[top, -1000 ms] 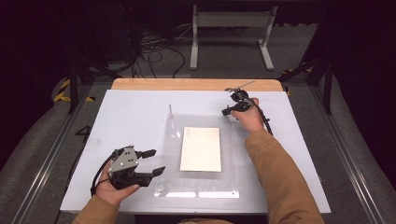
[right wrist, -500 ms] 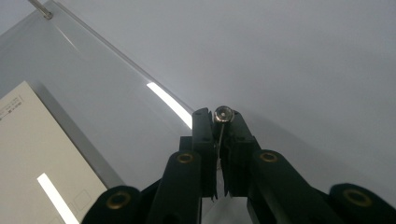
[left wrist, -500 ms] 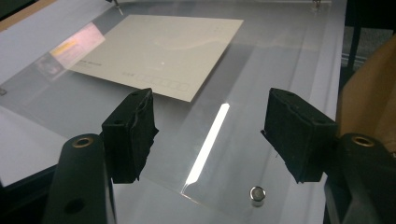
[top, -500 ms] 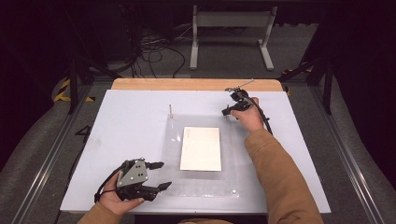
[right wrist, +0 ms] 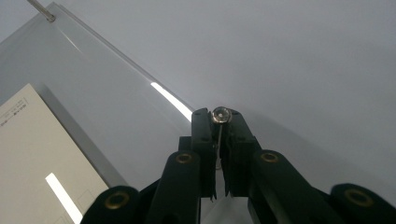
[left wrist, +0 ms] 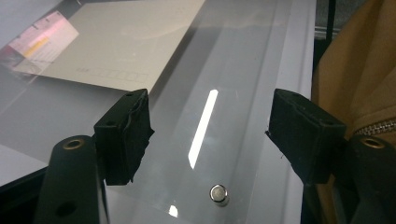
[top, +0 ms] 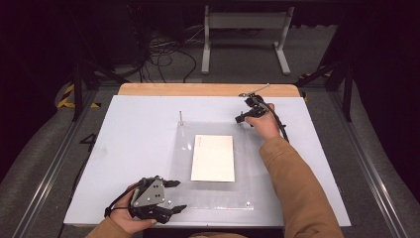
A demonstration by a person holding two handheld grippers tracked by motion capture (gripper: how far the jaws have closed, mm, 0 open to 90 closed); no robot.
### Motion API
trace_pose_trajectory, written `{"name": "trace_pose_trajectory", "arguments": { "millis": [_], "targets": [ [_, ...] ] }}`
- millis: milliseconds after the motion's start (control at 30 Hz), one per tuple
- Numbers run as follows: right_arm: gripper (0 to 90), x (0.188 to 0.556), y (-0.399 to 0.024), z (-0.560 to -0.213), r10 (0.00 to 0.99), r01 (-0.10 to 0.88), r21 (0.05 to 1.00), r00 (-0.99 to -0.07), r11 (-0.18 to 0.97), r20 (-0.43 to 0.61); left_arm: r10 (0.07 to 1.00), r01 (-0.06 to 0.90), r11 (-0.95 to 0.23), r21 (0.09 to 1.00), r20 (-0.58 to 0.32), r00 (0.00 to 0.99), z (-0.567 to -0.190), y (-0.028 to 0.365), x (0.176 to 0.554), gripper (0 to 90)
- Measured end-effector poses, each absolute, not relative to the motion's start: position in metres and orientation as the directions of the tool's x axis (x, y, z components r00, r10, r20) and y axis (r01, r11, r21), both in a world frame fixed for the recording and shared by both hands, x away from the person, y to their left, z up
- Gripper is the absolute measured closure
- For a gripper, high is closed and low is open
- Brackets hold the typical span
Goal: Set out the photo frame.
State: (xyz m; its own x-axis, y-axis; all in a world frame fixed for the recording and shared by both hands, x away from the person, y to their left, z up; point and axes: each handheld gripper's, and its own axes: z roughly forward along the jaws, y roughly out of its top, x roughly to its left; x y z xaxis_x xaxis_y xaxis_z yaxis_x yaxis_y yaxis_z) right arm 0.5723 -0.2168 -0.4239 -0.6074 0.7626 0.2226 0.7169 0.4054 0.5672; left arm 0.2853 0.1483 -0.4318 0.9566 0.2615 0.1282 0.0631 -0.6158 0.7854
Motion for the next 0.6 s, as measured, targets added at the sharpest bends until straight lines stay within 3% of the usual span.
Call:
{"name": "trace_pose_trajectory", "arguments": {
  "millis": [300, 600],
  "targets": [
    [84.3, 0.5732, -0.2175, -0.4241, 0.761, 0.724, 0.561, -0.605, 0.402, 0.235, 0.227, 0.017, -0.654, 0.756, 0.176, 0.958, -0.4362, 0.1417, 0.2822, 28.7],
    [83.9, 0.574, -0.2183, -0.4245, 0.76, 0.73, 0.557, -0.601, 0.395, 0.249, 0.216, -0.009, -0.682, 0.732, 0.213, 0.953, -0.441, 0.1381, 0.2821, 19.3]
  ]
}}
